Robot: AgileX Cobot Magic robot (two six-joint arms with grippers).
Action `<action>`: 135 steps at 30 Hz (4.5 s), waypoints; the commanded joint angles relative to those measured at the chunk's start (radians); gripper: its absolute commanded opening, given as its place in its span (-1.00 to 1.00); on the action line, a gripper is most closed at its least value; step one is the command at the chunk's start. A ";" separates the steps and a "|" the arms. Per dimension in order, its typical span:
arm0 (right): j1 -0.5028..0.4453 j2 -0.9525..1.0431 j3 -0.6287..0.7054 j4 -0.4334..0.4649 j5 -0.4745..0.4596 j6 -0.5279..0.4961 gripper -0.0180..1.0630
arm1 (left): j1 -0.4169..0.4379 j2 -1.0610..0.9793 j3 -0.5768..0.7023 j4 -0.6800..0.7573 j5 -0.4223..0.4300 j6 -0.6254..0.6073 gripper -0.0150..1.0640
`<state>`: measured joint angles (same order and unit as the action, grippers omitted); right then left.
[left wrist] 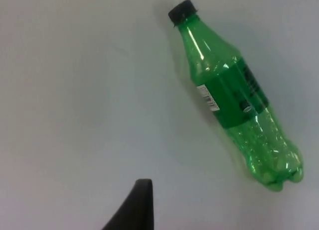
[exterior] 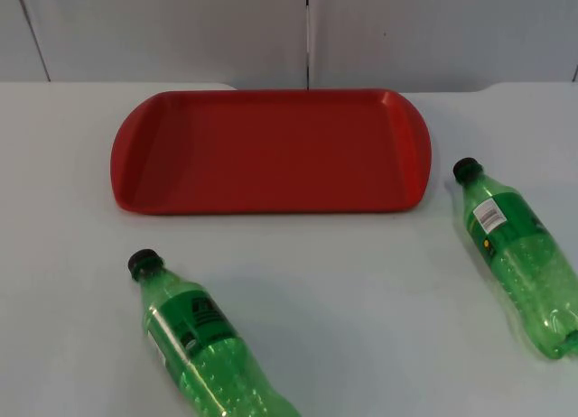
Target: Place the bottle upright on the tray.
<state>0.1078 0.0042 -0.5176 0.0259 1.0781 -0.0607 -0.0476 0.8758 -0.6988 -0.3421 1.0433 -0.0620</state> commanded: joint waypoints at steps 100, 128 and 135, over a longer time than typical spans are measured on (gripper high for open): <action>-0.005 -0.004 0.001 0.002 0.001 -0.002 0.98 | -0.590 0.937 -0.156 0.531 -0.547 -1.328 0.97; -0.005 -0.004 0.001 0.002 0.001 0.000 0.98 | -0.539 1.054 -0.191 0.454 -0.586 -1.173 0.97; -0.005 -0.004 0.001 0.002 0.001 0.000 0.98 | -0.540 1.115 -0.263 0.348 -0.579 -1.067 0.97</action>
<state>0.1078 0.0042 -0.5176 0.0259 1.0781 -0.0607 -0.5825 1.9874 -0.9521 0.0298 0.4537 -1.1427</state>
